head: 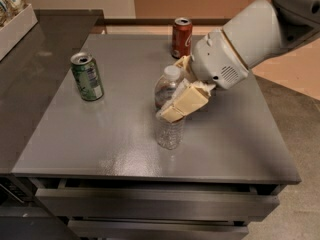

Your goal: Pick water bottle

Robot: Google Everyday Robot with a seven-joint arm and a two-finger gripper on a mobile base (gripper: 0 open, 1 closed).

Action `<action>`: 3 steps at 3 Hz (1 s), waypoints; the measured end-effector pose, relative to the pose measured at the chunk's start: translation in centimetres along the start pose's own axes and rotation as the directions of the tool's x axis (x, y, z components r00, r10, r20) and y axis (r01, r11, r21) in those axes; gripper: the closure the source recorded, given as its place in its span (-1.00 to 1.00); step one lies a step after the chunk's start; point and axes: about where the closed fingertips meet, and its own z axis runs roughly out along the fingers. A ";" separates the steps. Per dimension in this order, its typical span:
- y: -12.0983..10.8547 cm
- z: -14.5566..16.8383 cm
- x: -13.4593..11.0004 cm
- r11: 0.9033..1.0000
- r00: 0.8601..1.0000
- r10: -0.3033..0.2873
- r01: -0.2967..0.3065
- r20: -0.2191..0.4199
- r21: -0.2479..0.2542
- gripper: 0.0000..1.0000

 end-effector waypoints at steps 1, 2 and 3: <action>-0.1 -0.3 -0.3 1.000 1.000 -0.002 0.002 0.011 0.004 0.72; -0.2 -2.7 -2.6 0.999 0.998 -0.022 0.020 0.054 0.025 1.00; -0.3 -4.0 -3.8 0.999 0.996 -0.033 0.030 0.077 0.038 1.00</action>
Offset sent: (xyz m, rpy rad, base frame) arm 0.0141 -0.0296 0.1242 0.1234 -0.0722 -0.0385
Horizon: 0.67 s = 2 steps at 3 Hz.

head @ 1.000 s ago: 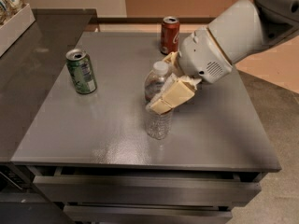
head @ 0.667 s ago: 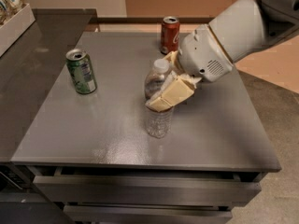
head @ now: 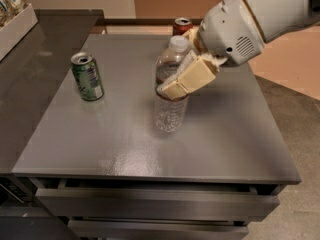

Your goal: Pick water bottle

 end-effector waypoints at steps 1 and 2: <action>-0.5 -2.2 -1.6 1.000 1.000 -0.004 0.003 0.018 0.013 1.00; -0.9 -5.0 -3.8 0.999 0.999 -0.030 0.028 0.043 0.035 1.00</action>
Offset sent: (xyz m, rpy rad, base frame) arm 0.0068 -0.0282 0.1008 0.0769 -0.0709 -0.0059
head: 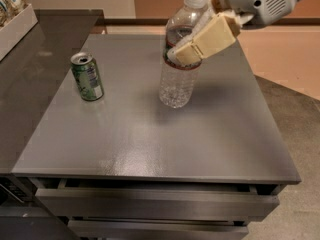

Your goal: Pick water bottle

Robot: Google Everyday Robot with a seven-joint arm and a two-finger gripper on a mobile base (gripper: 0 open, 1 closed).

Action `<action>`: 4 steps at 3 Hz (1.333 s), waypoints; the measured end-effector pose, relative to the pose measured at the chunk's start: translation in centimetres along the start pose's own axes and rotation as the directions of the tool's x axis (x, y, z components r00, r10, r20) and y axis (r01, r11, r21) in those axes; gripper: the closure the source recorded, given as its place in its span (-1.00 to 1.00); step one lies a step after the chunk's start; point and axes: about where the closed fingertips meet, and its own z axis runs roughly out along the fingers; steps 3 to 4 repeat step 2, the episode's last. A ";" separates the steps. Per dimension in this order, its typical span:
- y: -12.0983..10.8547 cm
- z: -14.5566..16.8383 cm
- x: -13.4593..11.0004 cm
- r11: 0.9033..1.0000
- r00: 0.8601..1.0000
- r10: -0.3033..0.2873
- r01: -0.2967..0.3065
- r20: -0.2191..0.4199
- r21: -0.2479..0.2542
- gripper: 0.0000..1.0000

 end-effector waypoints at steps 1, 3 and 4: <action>-0.3 -2.1 -2.7 0.999 0.999 -0.040 0.040 0.022 0.012 1.00; -0.3 -2.2 -2.8 0.999 0.999 -0.042 0.042 0.022 0.013 1.00; -0.3 -2.2 -2.8 0.999 0.999 -0.042 0.042 0.022 0.013 1.00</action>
Offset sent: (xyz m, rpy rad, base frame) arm -0.0025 -0.0029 0.0460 0.0210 -0.0476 0.0351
